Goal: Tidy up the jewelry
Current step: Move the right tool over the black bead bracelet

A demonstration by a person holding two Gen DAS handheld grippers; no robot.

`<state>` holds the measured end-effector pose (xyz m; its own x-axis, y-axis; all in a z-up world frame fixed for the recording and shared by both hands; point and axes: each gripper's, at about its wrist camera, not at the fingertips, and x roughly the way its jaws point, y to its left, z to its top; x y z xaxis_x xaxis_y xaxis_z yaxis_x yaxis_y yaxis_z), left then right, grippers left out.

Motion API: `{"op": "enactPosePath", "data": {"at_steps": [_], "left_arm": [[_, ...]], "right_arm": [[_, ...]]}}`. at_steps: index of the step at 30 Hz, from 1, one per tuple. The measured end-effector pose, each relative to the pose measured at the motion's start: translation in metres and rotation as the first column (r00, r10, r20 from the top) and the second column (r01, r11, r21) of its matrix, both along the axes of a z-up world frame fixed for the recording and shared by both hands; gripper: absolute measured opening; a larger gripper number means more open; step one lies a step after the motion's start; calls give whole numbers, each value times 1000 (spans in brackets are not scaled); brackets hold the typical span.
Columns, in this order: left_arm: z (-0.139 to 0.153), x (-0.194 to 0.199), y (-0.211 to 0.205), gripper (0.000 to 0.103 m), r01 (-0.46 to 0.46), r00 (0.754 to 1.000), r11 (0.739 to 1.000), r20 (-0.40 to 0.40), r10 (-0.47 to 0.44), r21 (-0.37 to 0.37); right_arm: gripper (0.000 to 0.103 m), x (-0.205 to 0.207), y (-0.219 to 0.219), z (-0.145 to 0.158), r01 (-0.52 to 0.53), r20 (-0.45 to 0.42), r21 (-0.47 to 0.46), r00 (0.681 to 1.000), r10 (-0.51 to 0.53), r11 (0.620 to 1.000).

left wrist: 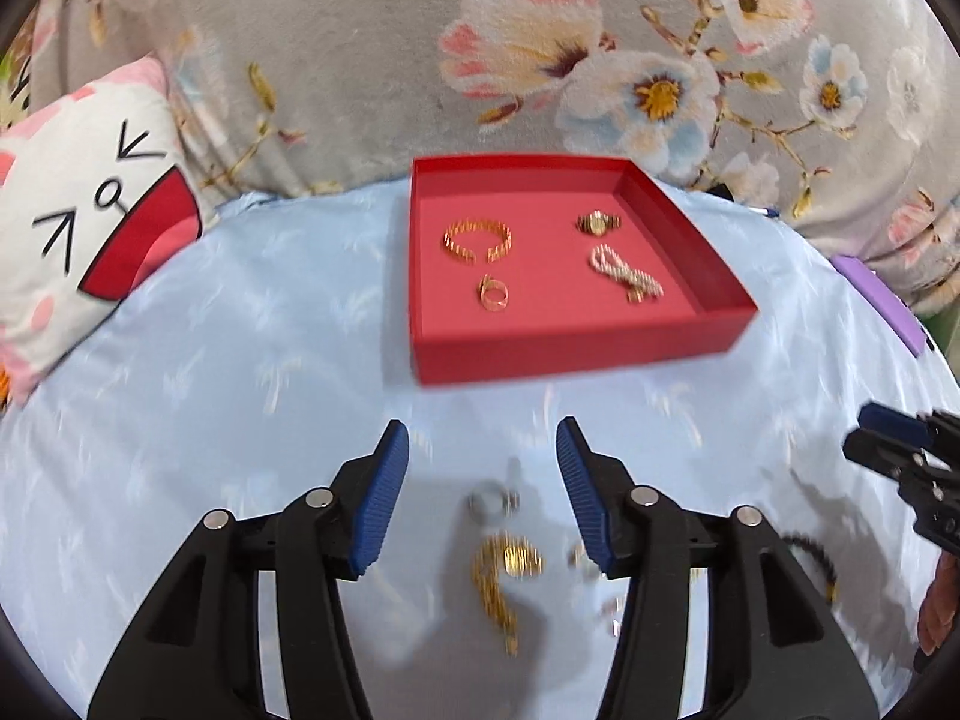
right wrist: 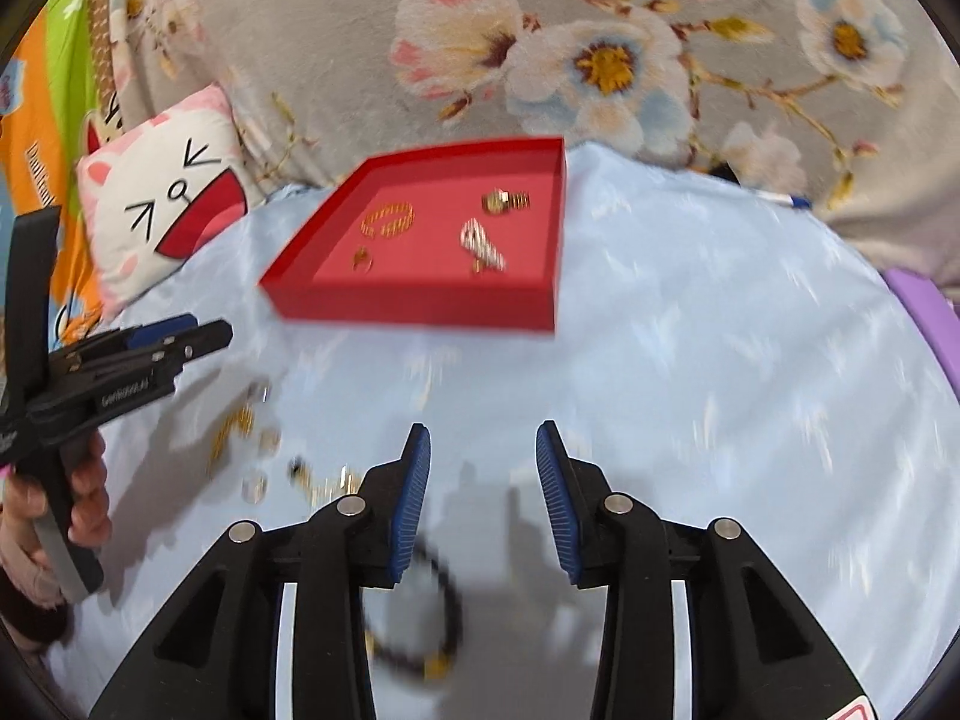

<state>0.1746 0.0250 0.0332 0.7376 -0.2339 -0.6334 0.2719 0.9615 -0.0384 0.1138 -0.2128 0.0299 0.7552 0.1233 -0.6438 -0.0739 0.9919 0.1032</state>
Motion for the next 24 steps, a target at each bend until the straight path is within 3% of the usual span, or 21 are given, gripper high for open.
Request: {"op": "enactPosePath", "data": {"at_steps": [7,9,14,24], "left_arm": [[-26,-30,4,51,-1,999,1000,-50,1,7],[-31,-37,5,56,-4,999,1000,-48,5,20],[-34,-45,12,62,-20,998,1000,-52,20,-2],[-47,-38,7,62,7,990,1000,-138,-7,4]], "right_arm": [[37,-46,7,-29,-10,-51,-3,999,10,1000],[37,-52,9,-35,-14,-58,1,998,14,1000],[37,-52,15,-43,-14,-61,-9,998,14,1000],[37,-37,15,-50,1,-111,14,994,1,1000]]}}
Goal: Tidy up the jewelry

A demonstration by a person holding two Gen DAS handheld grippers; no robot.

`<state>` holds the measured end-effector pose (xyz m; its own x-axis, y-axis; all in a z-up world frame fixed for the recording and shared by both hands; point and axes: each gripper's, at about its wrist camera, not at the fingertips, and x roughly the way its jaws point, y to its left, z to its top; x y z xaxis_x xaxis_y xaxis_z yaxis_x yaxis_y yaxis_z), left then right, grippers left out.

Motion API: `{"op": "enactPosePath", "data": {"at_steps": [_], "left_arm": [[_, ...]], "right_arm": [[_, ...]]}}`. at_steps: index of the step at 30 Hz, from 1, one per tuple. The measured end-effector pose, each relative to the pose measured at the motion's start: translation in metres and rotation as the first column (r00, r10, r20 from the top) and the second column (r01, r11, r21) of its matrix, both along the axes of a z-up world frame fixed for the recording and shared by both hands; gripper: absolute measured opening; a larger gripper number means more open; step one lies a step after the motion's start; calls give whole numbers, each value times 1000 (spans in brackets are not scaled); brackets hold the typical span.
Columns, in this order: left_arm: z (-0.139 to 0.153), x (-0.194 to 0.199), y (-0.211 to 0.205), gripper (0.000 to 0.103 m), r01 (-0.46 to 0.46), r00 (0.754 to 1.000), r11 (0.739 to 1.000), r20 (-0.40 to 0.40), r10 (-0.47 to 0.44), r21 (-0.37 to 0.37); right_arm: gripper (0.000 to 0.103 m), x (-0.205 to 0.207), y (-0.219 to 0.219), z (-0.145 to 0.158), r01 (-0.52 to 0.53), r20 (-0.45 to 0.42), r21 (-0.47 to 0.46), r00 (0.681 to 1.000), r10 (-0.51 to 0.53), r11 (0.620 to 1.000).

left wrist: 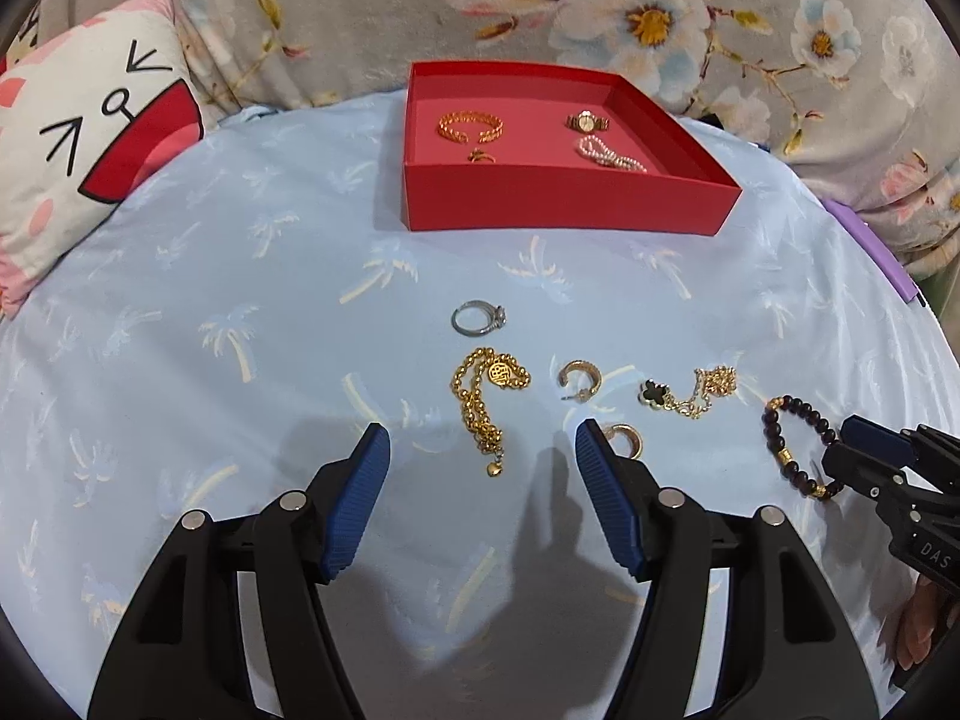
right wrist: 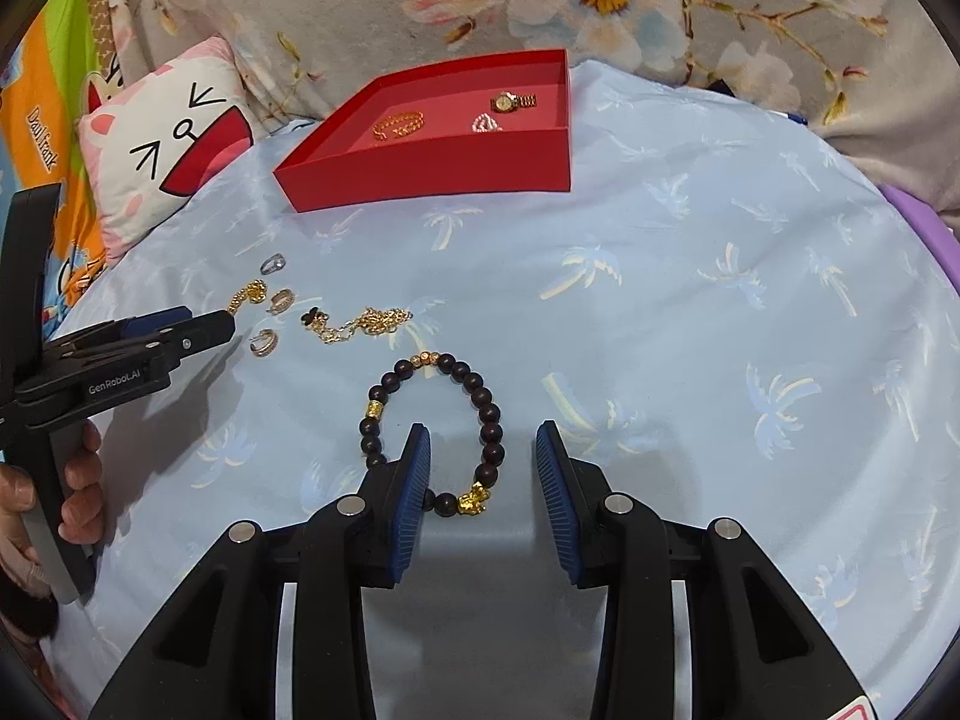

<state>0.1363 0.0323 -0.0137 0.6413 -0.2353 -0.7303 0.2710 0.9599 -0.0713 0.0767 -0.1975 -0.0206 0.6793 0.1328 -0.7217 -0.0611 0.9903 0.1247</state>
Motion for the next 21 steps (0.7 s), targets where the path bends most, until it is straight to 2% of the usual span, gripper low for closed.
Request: {"op": "enactPosePath", "data": {"at_steps": [3,7,9,11,16,18,21], "left_arm": [[-2,3,4,62,-13,1000,1000,-15,12,-21],[-2,5,1,61,-12,1000,1000,-15,12,-6],[-3,5,-2,52,-3,1000,1000,-12,3,3],[-2,6,-4,43,7,1000,1000,-10,-7,9],[-2,7,-9,26,29,1000,999,-8,-29,19],[-2,7,-11,13,43,999,999,-9,-42,20],[-3,6,-13,8,58,998,998,-10,-58,19]], "right_arm": [[37,3,1,-1,1,-4,-6,1000,-1,1000],[37,6,5,-2,2,-6,-27,1000,-2,1000],[33,6,8,-1,3,-6,-44,1000,-4,999],[25,6,9,-2,-2,-6,-48,1000,1,999],[23,6,9,-2,0,-7,-46,1000,0,999],[22,7,8,-2,0,-7,-46,1000,0,999],[15,7,6,-2,2,-7,-41,1000,-2,999]]}}
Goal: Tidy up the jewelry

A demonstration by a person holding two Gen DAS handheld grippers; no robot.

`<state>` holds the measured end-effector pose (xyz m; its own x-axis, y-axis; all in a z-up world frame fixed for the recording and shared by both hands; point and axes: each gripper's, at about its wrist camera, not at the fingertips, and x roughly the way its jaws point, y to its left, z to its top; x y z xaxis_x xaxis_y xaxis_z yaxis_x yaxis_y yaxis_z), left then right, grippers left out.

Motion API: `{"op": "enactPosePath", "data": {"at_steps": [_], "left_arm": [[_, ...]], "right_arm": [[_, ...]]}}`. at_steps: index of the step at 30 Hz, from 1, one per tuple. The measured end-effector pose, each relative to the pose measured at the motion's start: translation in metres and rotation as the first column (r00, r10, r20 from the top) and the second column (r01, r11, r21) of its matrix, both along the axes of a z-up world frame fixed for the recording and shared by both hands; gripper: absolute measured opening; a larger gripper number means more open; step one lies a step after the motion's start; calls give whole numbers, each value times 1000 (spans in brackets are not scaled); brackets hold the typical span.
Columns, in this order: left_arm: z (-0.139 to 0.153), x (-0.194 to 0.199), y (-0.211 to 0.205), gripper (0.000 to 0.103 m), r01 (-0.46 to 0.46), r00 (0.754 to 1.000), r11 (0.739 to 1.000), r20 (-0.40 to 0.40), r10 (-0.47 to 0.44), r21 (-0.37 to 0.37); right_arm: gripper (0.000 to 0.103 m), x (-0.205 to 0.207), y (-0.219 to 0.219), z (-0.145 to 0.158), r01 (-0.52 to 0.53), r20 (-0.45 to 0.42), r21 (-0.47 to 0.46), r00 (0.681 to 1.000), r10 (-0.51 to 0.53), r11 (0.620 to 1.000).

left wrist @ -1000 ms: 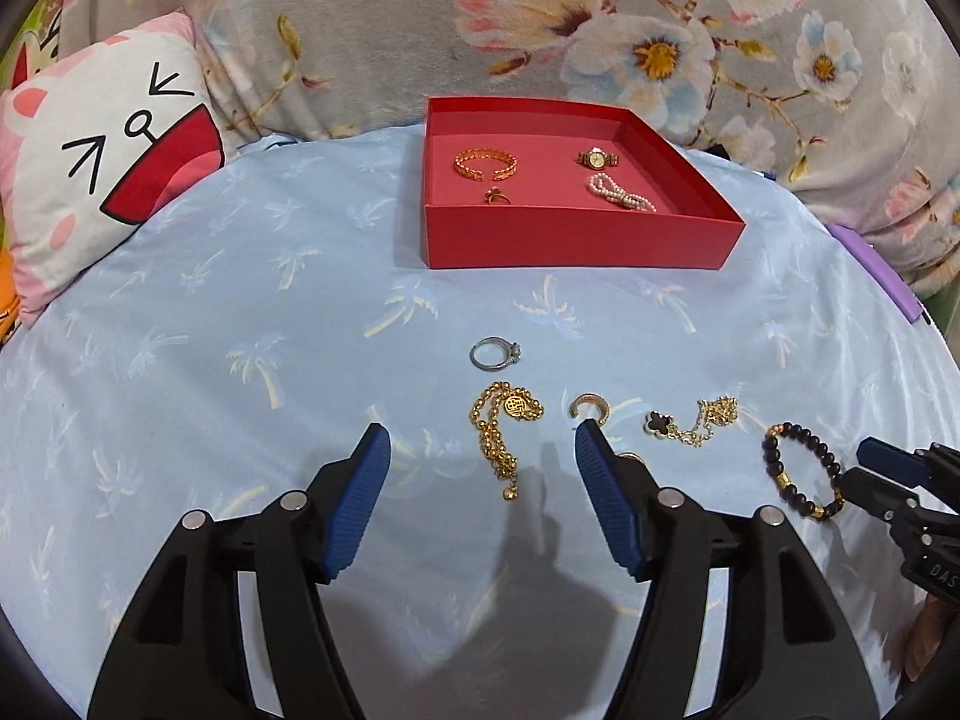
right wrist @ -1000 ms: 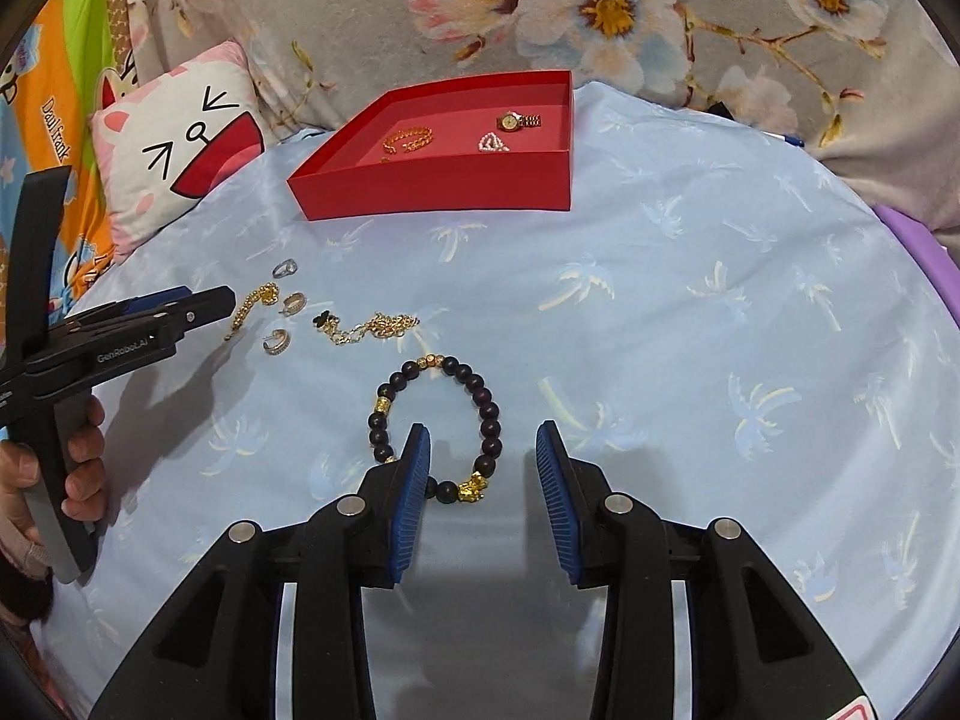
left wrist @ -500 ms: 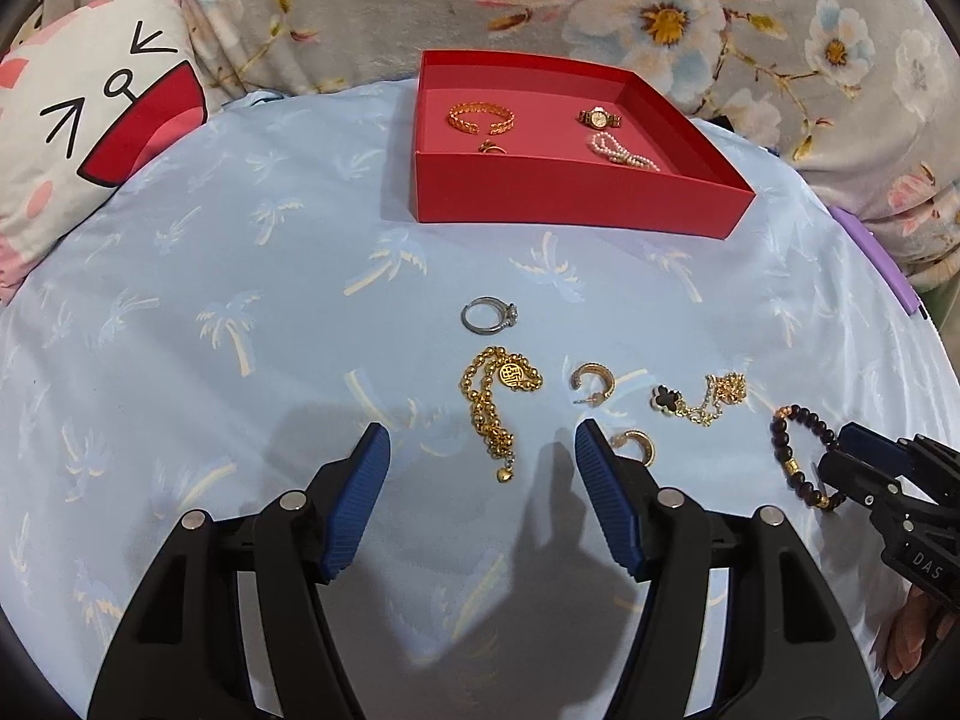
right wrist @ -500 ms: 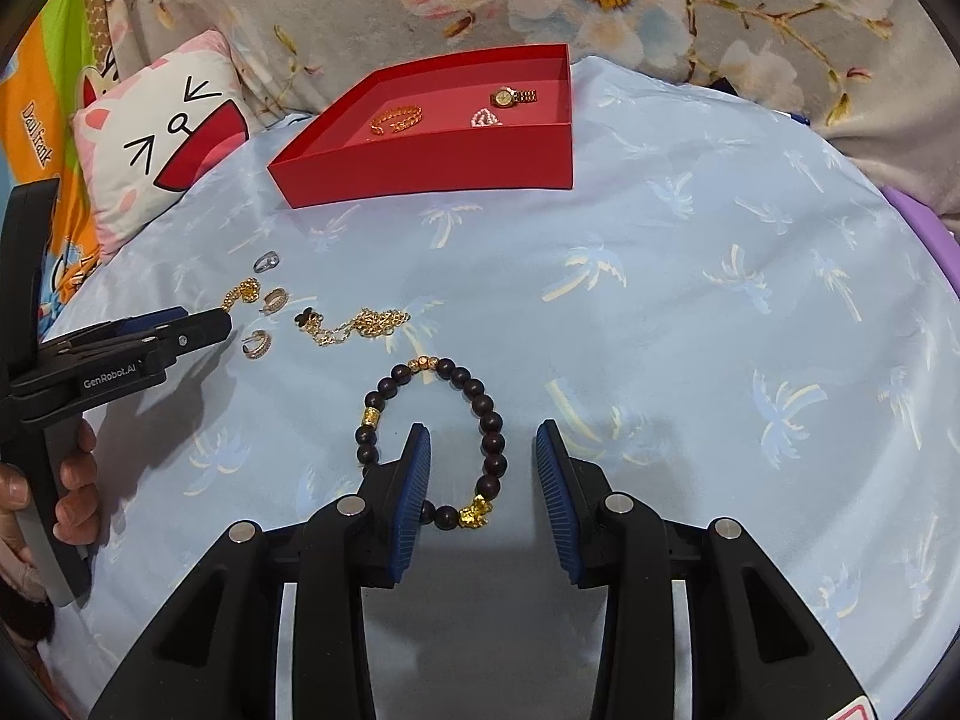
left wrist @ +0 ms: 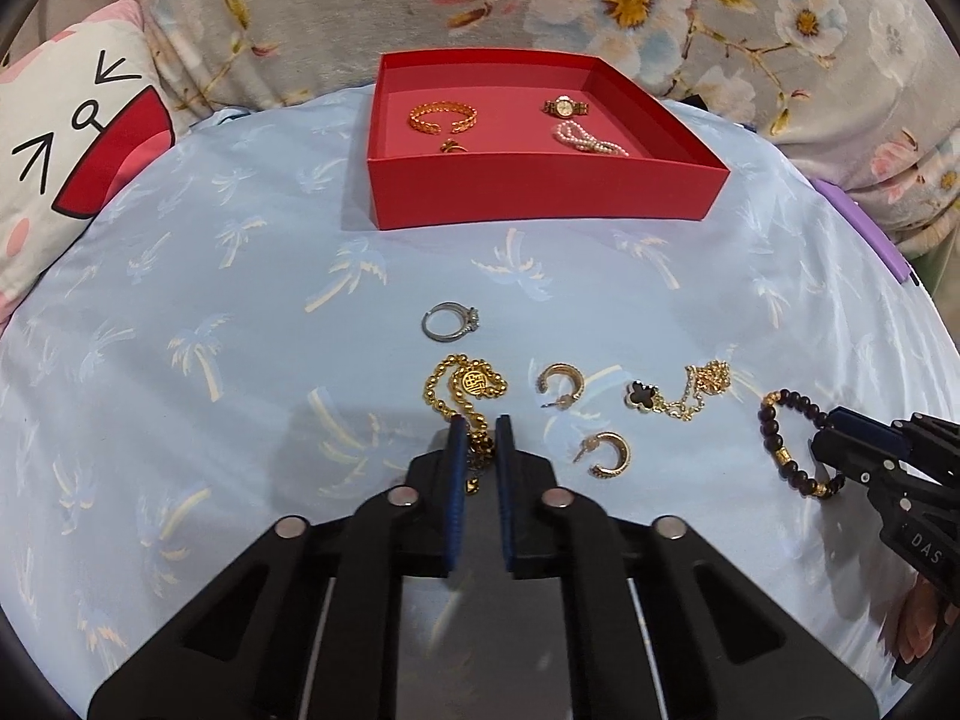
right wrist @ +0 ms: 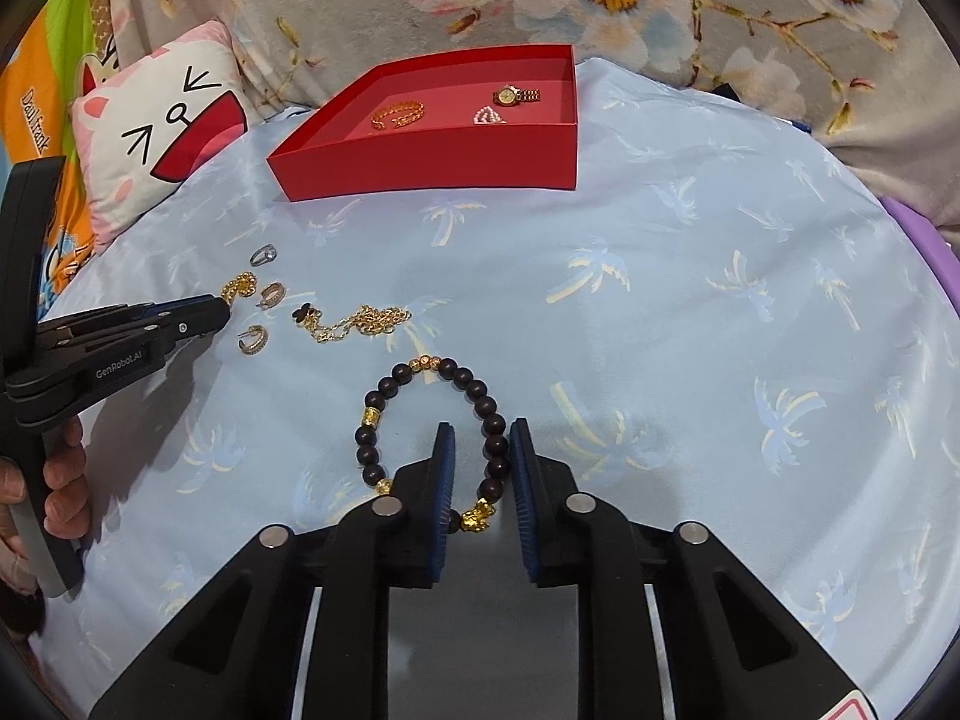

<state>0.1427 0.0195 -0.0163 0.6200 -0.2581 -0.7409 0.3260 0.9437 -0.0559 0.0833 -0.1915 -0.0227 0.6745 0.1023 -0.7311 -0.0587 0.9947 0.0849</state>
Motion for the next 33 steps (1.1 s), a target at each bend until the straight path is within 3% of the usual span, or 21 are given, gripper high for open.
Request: {"op": "enactPosePath", "data": {"at_steps": [2,15,33], "left_arm": [[0,0,1,8,1,1000,1000,-2,-1,-9],[15,-17,3,7,39,999,998,29,-37,-48],[87,-46,16,7,77,983,989,175,-55,-124]], "right_arm": [[10,0,-1,0,-2,-1,4,1000,2,1000],[8,-8,-5,6,6,23,38,1000,-7,999],[8,-28,-3,48,-2,134,51,991,-5,999]]}}
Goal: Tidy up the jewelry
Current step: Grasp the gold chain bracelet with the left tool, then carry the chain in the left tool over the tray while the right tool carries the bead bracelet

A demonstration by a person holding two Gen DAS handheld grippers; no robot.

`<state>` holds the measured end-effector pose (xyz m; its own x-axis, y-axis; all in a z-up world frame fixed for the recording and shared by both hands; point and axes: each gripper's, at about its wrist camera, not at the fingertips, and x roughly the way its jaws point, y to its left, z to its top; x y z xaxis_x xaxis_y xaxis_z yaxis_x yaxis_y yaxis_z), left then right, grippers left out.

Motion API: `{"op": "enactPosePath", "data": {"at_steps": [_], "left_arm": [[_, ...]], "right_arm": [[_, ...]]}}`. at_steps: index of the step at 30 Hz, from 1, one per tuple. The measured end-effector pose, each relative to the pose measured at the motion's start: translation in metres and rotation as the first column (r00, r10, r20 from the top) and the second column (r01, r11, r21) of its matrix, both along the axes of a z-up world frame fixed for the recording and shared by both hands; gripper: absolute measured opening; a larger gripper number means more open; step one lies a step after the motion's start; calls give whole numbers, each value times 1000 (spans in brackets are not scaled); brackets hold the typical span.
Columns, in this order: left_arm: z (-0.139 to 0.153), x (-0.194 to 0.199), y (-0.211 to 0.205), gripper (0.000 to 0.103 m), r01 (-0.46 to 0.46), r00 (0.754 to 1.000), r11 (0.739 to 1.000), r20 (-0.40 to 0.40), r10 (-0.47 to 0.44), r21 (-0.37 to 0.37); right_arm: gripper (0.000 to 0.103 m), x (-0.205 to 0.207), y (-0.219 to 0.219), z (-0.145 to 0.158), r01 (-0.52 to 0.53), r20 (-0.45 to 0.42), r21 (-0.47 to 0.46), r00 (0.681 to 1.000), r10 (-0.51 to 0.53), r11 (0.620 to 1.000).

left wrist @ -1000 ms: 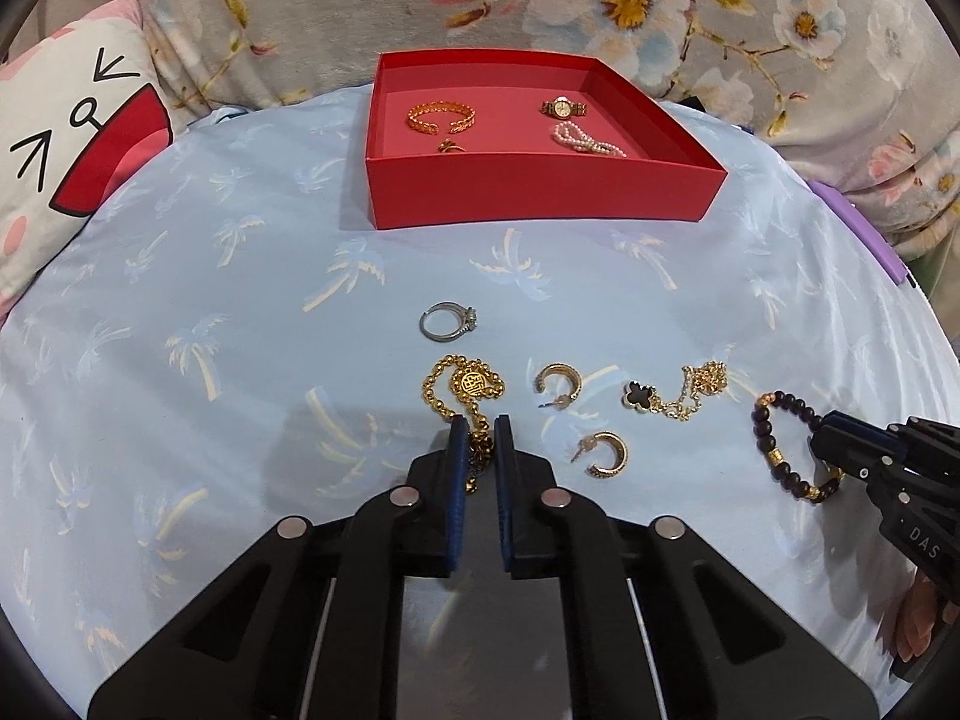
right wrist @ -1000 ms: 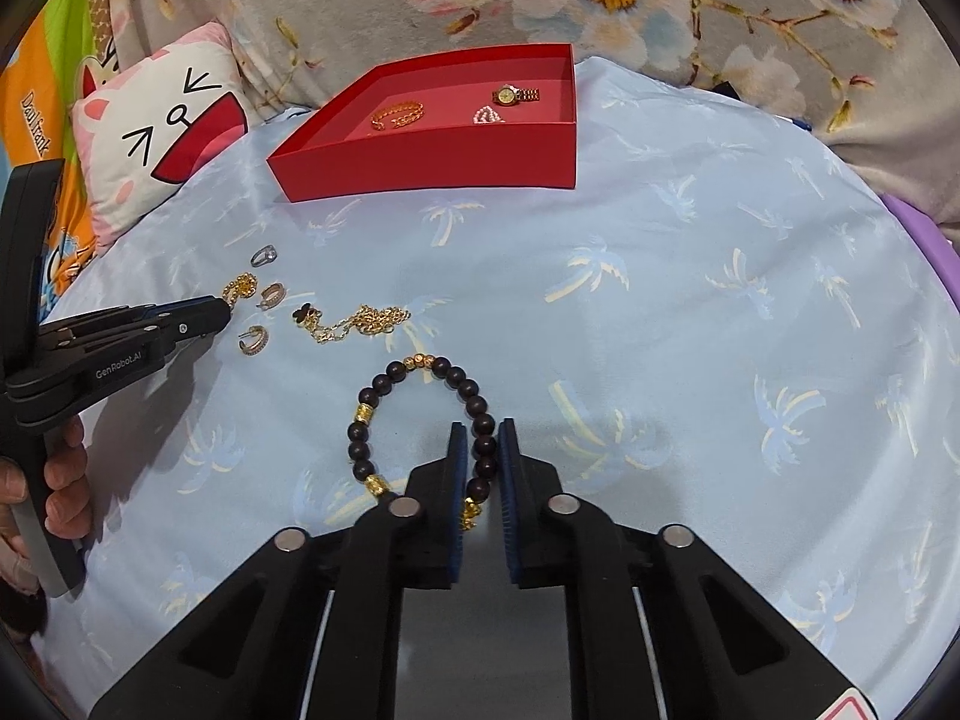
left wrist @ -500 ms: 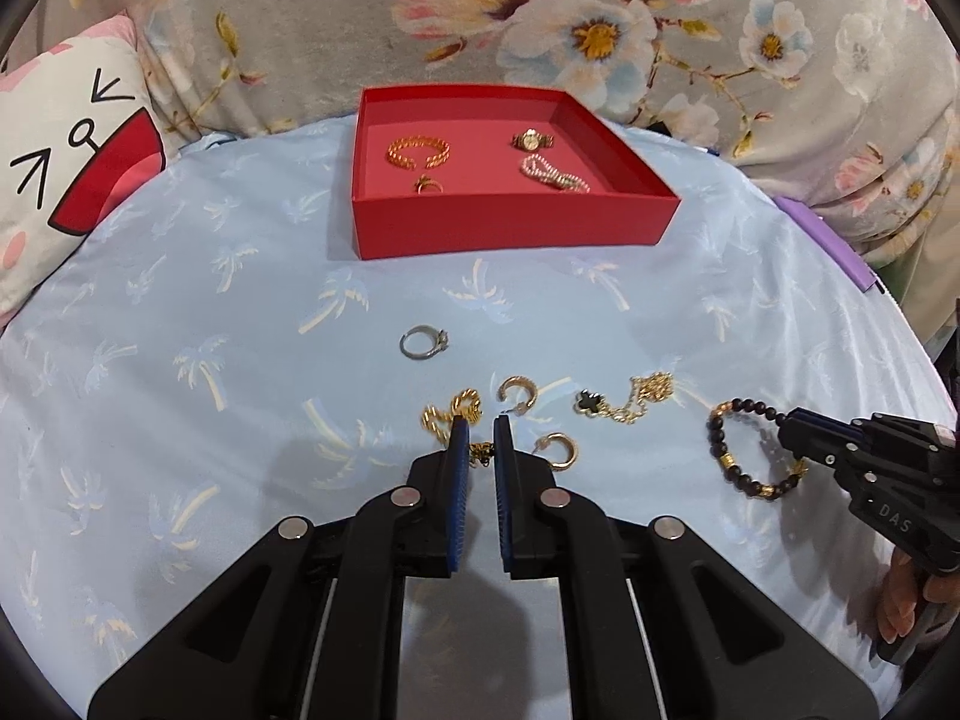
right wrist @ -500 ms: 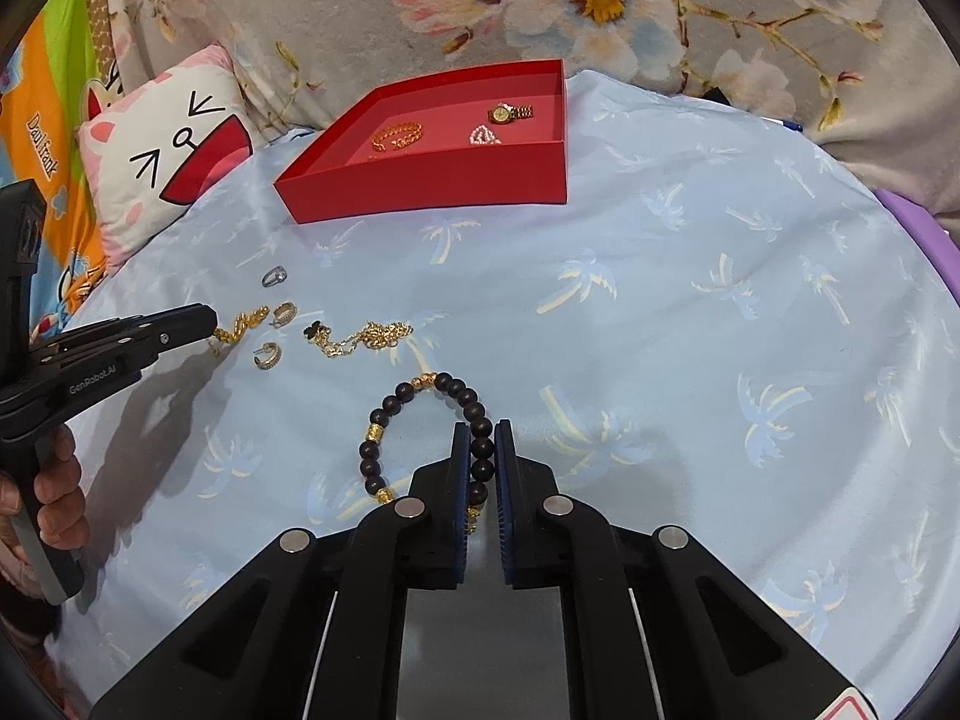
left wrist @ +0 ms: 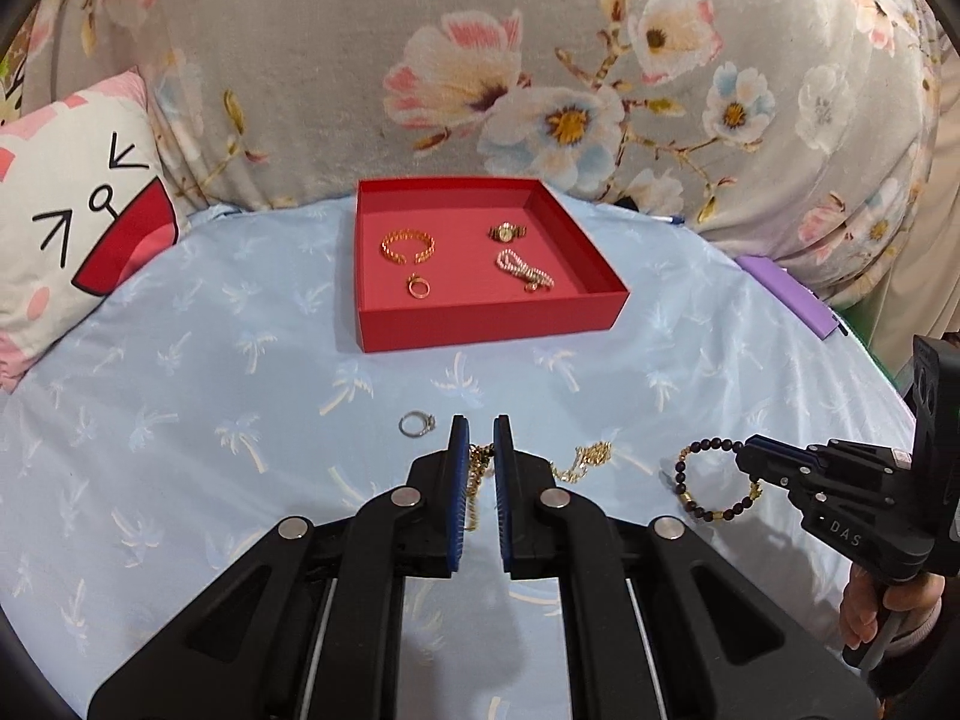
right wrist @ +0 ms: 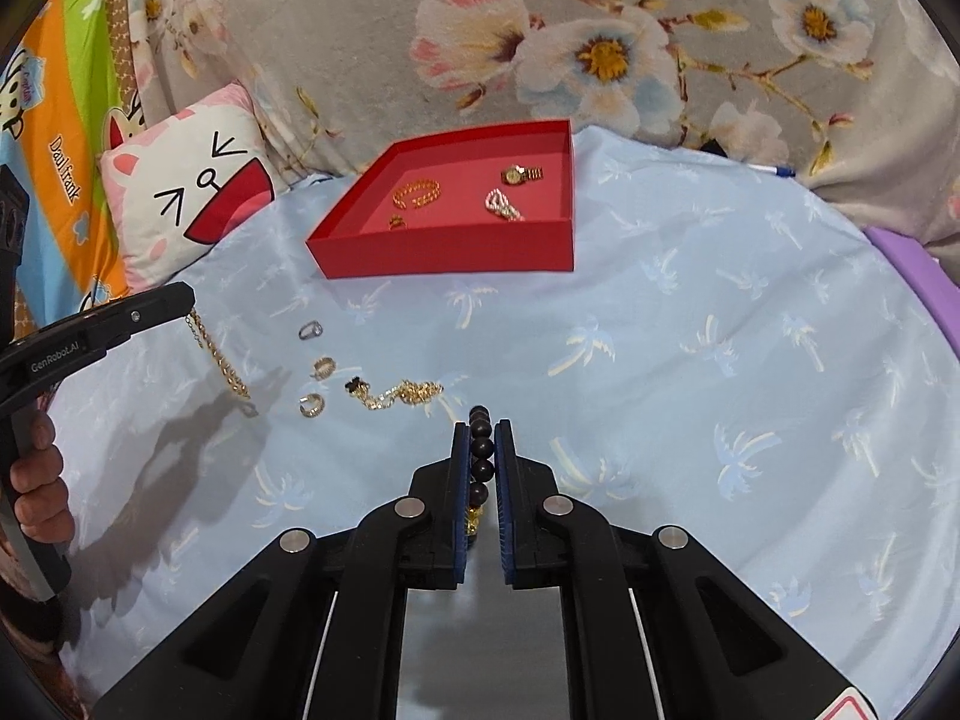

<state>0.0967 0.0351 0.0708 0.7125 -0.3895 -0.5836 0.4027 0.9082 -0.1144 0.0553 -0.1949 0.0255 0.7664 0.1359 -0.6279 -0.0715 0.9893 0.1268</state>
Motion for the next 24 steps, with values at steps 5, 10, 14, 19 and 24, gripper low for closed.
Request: {"op": "enactPosePath", "data": {"at_steps": [5,10,14,19,24], "left_arm": [[16,5,-2,7,-1,1000,1000,15,1,4],[36,24,-8,7,-14,999,1000,43,13,20],[52,48,-12,8,-36,997,999,72,35,14],[66,89,-22,8,-54,995,998,82,52,14],[67,134,-34,8,-61,996,998,58,61,2]], "right_arm": [[8,3,0,15,-12,13,1,1000,12,1000],[8,19,1,31,-21,23,-9,999,21,1000],[8,43,1,47,-18,38,-22,999,18,1000],[8,84,0,69,-3,63,-37,998,5,999],[8,138,3,79,16,66,-42,998,-13,999]]}}
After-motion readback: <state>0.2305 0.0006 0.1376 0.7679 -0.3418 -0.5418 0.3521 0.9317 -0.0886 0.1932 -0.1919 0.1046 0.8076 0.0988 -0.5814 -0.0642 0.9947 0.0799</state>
